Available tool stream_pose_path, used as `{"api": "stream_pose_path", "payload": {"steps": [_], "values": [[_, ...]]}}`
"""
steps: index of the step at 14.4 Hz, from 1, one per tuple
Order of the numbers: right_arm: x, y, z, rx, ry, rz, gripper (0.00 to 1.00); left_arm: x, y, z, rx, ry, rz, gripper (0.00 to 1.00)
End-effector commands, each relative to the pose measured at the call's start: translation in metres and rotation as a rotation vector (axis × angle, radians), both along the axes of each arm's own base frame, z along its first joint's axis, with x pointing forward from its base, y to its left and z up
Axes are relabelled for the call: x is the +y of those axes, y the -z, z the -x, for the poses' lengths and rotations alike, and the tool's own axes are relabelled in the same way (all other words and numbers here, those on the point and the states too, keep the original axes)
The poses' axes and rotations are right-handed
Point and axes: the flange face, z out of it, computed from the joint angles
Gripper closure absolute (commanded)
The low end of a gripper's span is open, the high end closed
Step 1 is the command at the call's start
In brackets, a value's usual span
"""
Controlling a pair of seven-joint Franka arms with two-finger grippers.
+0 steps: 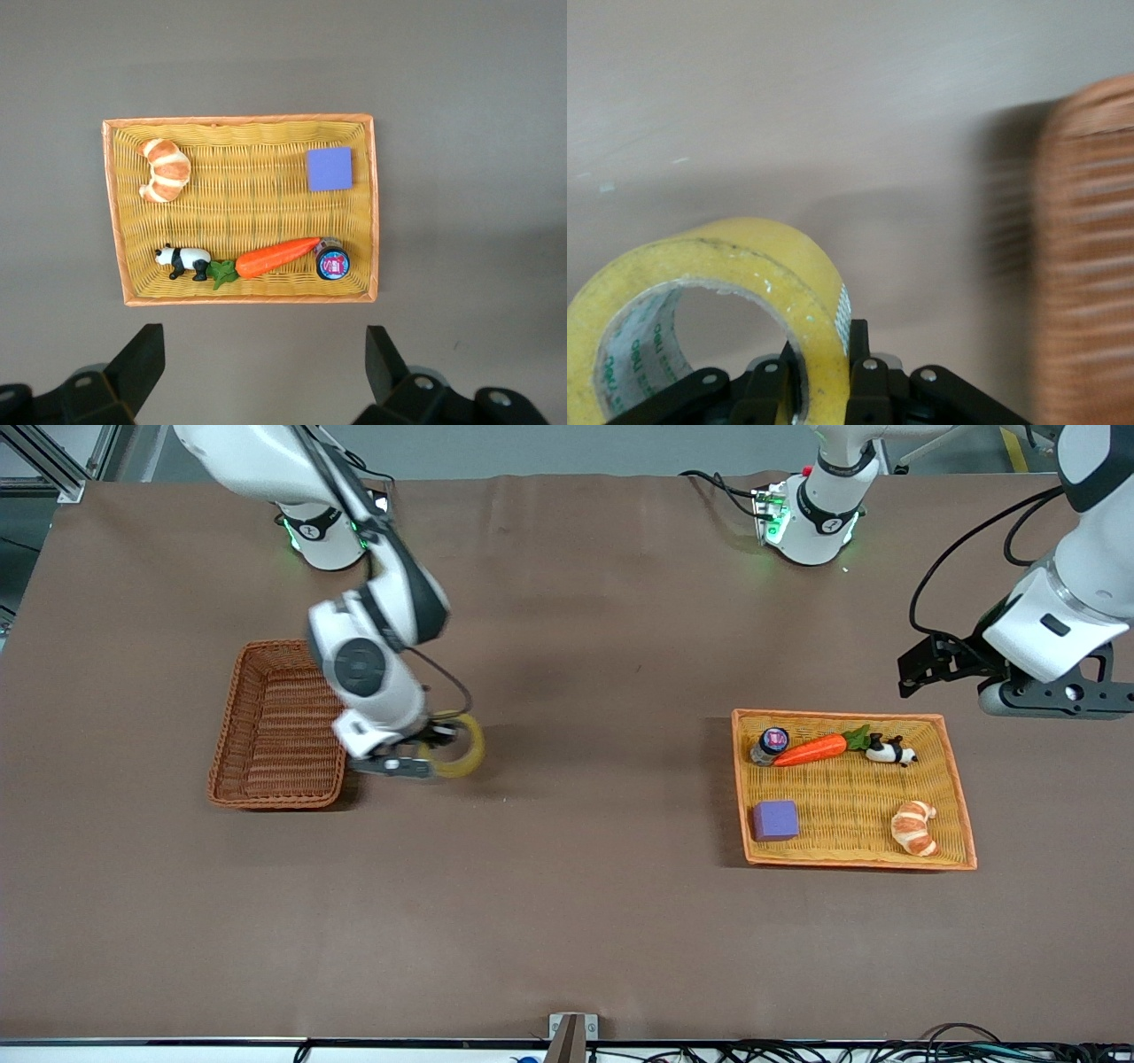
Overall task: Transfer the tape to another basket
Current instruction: 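Carry the tape roll with the right gripper into the wicker basket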
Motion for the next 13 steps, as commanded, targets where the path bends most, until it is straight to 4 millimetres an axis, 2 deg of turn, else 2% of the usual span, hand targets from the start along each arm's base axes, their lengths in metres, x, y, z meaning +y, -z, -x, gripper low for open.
{"api": "stream_pose_path", "payload": {"steps": [1, 3, 5, 6, 9, 11, 13], "values": [[-0.103, -0.032, 0.016, 0.014, -0.100, 0.002, 1.00, 0.004, -0.006, 0.022, -0.011, -0.007, -0.021, 0.00], [-0.180, -0.039, 0.021, 0.027, -0.166, -0.024, 1.00, 0.007, -0.005, 0.022, -0.009, -0.013, -0.019, 0.00], [-0.232, -0.036, 0.030, 0.056, -0.195, -0.042, 1.00, 0.013, -0.003, 0.014, -0.031, -0.026, -0.008, 0.00], [-0.242, -0.032, 0.034, 0.067, -0.190, -0.046, 1.00, 0.020, -0.002, 0.011, -0.037, -0.038, -0.005, 0.00], [-0.247, -0.016, 0.048, 0.099, -0.181, -0.051, 0.99, 0.021, -0.008, 0.011, -0.051, -0.043, -0.006, 0.00], [-0.253, -0.008, 0.051, 0.103, -0.169, -0.053, 0.99, 0.029, -0.011, 0.009, -0.065, -0.056, -0.002, 0.00], [-0.255, 0.008, 0.061, 0.093, -0.172, -0.055, 0.99, 0.019, -0.011, 0.009, -0.068, -0.034, -0.012, 0.00]]}}
